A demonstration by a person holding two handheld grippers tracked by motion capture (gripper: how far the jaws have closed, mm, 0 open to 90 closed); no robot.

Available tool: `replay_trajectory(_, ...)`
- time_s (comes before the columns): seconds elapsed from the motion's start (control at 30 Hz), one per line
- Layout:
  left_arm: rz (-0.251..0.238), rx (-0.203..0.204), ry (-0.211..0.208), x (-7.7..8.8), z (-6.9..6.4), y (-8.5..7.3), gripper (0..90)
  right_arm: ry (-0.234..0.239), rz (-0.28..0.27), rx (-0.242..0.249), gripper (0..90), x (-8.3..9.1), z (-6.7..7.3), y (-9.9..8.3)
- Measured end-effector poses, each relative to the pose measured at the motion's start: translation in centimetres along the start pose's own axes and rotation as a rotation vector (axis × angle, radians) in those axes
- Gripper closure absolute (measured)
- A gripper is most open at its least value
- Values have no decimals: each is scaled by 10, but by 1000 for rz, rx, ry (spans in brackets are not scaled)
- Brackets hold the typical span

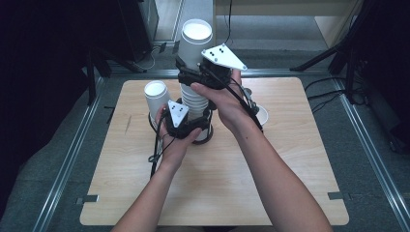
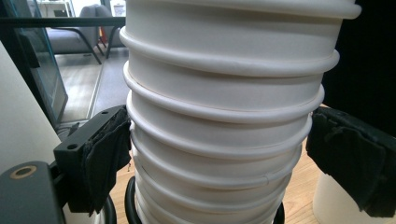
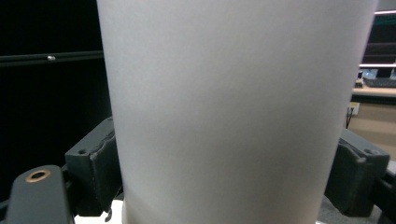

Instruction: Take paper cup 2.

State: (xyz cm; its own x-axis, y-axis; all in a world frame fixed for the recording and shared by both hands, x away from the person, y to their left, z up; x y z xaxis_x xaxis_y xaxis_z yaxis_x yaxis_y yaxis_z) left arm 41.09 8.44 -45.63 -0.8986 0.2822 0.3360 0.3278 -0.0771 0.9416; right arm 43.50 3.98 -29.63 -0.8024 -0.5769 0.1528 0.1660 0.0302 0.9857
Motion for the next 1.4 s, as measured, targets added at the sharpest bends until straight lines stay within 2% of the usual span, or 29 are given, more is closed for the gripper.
replay_trajectory(0.13, -2, 0, 0, 0, 0, 0, 70, -8, -15, 8, 140, 4, 2, 7)
replay_trajectory(0.3, -1, -5, -1, 0, 0, 0, 71, -8, -48, -18, 145, 12, 6, 22)
replay_trajectory(0.63, 2, -5, -1, 0, 0, 0, 72, -21, -82, 6, 146, 21, 9, 39)
replay_trajectory(0.87, -2, -6, -3, 0, 0, -1, 73, -25, -102, -19, 145, 31, 4, 49)
replay_trajectory(1.2, -2, -10, -1, 1, 1, -2, 78, -44, -133, 0, 145, 49, -2, 60)
replay_trajectory(1.4, -3, -23, 4, 3, 0, -3, 88, -61, -144, -5, 145, 63, -12, 60)
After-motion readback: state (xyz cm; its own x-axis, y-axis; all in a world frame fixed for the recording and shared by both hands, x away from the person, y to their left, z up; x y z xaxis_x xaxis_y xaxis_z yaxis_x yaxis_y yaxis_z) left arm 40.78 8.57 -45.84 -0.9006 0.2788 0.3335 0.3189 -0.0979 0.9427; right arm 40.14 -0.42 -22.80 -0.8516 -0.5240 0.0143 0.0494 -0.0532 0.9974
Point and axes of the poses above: each handheld gripper's, and its own axes: x roughly backward along the jaws, y roughly out of its top, z roughly to its left, the point moved 8 cm from there along -x, roughly forward along the jaws, and after that the axes turned 10 degrees about z, right-handed, at the moved point
